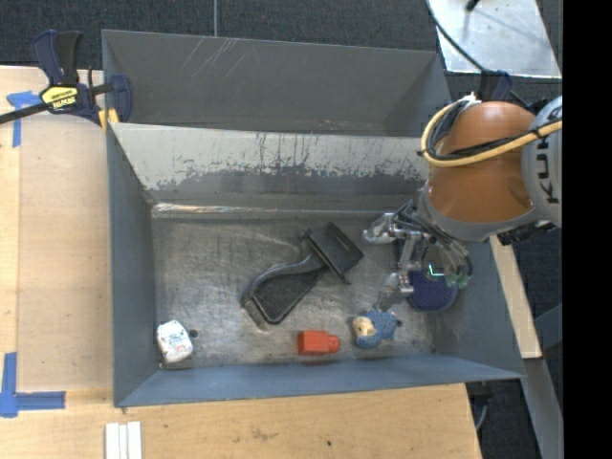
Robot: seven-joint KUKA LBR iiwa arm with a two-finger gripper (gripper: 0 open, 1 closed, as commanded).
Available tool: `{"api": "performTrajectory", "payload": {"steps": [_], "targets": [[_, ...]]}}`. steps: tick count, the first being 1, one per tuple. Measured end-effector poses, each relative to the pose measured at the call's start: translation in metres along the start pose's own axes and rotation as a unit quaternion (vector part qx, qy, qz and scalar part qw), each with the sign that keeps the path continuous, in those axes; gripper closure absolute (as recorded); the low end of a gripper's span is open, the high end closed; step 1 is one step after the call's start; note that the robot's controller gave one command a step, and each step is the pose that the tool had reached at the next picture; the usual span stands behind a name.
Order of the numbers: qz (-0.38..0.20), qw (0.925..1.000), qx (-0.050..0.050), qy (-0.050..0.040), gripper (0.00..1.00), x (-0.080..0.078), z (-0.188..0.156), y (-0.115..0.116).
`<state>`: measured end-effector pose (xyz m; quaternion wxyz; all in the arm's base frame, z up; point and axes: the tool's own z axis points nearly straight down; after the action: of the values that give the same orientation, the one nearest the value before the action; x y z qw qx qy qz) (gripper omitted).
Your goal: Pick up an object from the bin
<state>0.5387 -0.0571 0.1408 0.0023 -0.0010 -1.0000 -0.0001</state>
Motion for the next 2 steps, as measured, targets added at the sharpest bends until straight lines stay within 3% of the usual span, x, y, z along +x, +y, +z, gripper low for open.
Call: {"api": "performTrajectory", "payload": {"steps": [1,2], "targets": [[0.001,0.9999,0.001,-0.0162,0.00,-0.020,0.056,0.093],[0.001,0.9998,0.002,-0.0212,0.00,-0.002,0.060,0.136]]}}
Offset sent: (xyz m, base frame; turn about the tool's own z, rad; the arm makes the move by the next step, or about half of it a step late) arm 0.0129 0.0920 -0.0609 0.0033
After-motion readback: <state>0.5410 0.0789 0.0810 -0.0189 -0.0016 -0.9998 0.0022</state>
